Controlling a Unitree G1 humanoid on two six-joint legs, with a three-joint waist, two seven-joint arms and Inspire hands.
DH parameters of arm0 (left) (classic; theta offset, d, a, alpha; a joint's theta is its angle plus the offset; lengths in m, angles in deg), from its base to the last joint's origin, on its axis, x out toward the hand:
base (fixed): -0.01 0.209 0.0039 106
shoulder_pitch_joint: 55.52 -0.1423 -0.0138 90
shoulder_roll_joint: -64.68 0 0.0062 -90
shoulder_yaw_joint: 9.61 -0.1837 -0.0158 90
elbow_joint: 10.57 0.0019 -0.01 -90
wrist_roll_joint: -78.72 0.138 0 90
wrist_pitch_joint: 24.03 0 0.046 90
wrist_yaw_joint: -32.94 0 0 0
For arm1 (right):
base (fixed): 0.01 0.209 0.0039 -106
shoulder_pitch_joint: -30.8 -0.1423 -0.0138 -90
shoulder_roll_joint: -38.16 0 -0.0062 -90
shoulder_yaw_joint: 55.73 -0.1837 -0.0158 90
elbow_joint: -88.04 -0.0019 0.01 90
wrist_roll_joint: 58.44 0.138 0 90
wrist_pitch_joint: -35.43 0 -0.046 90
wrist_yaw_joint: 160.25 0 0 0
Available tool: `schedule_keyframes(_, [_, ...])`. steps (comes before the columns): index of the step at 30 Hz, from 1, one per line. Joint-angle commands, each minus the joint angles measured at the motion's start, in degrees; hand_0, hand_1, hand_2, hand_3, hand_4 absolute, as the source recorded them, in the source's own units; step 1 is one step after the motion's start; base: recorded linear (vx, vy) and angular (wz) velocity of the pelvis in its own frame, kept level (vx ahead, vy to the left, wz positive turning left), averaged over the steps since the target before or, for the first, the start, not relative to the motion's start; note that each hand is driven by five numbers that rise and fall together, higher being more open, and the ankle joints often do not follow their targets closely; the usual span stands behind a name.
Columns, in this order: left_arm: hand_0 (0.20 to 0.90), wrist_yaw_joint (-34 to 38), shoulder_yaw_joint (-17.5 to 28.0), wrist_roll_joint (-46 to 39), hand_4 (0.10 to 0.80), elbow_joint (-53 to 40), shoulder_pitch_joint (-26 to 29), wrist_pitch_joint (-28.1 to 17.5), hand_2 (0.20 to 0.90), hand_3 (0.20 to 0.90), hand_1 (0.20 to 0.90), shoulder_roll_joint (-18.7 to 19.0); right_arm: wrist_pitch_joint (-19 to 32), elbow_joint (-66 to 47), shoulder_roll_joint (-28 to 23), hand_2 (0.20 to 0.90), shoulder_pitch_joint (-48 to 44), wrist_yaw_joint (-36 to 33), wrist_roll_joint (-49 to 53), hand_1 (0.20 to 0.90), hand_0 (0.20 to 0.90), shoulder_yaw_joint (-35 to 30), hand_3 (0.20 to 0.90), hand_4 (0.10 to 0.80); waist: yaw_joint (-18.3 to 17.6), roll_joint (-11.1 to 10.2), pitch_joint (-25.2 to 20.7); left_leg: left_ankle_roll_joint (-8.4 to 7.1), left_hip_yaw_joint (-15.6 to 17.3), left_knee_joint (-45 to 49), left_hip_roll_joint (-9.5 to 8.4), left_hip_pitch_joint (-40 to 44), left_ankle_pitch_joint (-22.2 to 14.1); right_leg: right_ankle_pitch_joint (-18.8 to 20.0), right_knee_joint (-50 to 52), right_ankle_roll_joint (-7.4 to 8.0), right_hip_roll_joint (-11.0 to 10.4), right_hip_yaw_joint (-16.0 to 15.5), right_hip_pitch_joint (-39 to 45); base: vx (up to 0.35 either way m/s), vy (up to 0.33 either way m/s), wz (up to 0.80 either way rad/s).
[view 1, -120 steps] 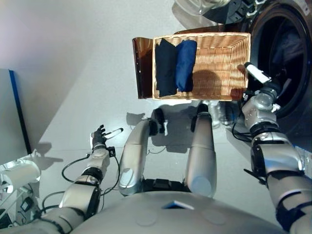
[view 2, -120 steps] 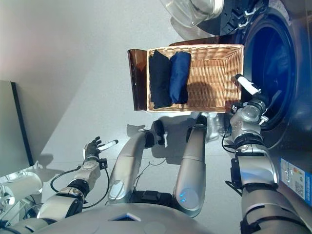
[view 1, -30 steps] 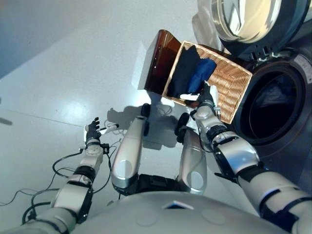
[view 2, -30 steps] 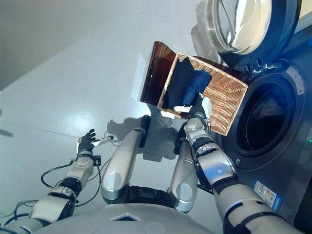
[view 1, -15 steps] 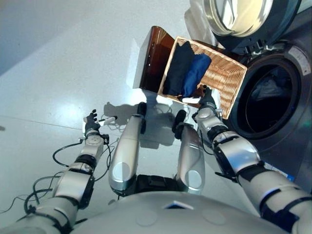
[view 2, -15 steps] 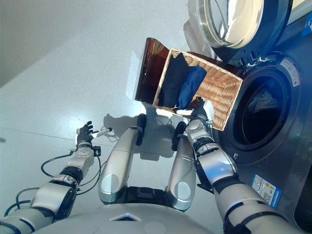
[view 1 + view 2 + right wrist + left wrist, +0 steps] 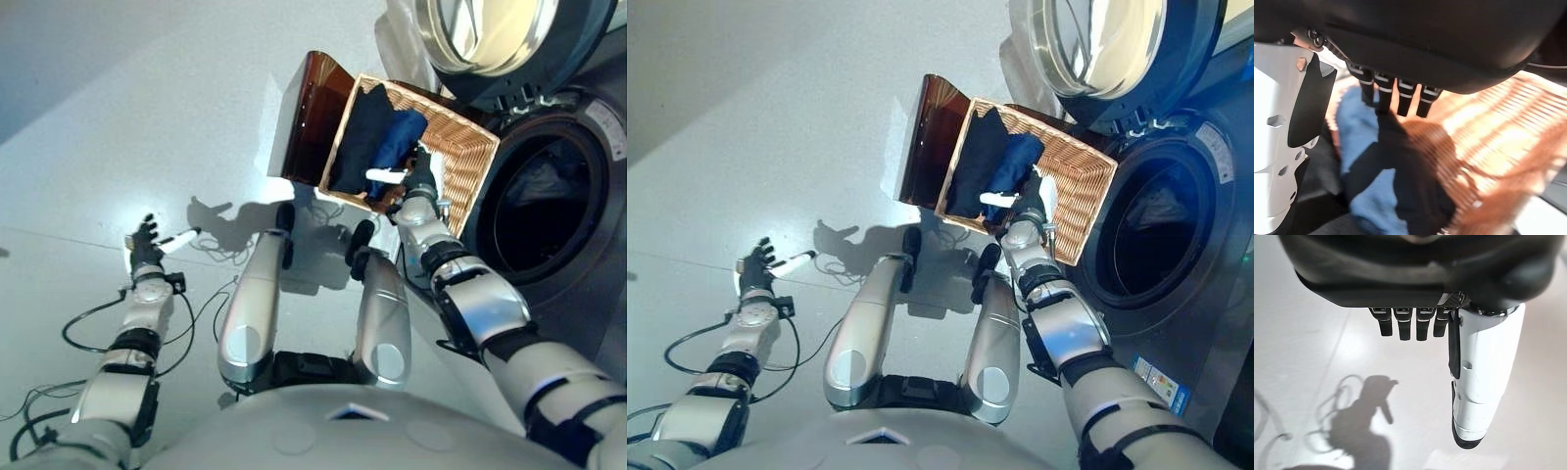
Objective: Pick up the clothes and place them into the washing machine
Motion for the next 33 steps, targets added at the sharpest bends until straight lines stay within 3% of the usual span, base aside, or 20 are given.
schedule_keyframes(1, [0.900, -0.4, -0.1, -1.6, 0.800, -2.5, -3.9, -2.8, 0.900, 0.900, 0.900, 1.4, 1.8, -1.3, -4.1, 0.900, 0.6, -0.2, -1.2, 0.900, 0.900, -1.8, 0.900, 0.800, 1.0, 2.6, -2.5, -3.62, 0.2, -3.6, -1.41, 0.0, 0.2, -0.9, -0.5, -0.34, -0.9, 0.2, 2.3, 0.004, 0.020, -0.03])
schedule_keyframes(12, [0.900, -1.2, -2.5, -0.9, 0.800, -1.4, -1.2, -2.4, 0.900, 0.900, 0.900, -1.1, 0.4, 1.1, -5.9, 0.900, -1.3, -0.2, -2.8, 0.900, 0.900, -1.8, 0.900, 0.800, 0.0, 2.2, -2.6, -3.65, 0.8, -5.1, -1.55, -0.1, 0.9, 0.2, -2.0, -0.18, -0.9, 0.7, 1.7, -0.001, 0.006, -0.01])
schedule_keyframes(19, [0.900, -2.1, -2.9, -2.3, 0.800, -4.8, -1.8, -2.9, 0.900, 0.900, 0.900, -0.5, -1.7, 5.6, -8.2, 0.900, -4.6, 0.3, -2.6, 0.900, 0.900, -2.6, 0.900, 0.800, 0.2, 2.5, -2.9, -3.68, 1.1, -6.0, -1.84, -0.7, 1.4, 1.2, -3.1, -0.02, -1.1, 0.9, 0.9, 0.000, 0.000, 0.00])
schedule_keyframes(33, [0.900, -3.1, -1.7, -3.1, 0.800, -7.2, -3.6, -2.8, 0.900, 0.900, 0.900, 0.4, -0.9, 5.4, -6.7, 0.900, -6.8, 2.3, -0.4, 0.900, 0.900, -2.6, 0.900, 0.800, 1.1, 2.7, -2.4, -3.30, 1.2, -3.5, -1.92, -2.2, 0.4, 0.3, -0.7, -0.07, -1.2, 1.1, -0.6, 0.000, 0.000, 0.00])
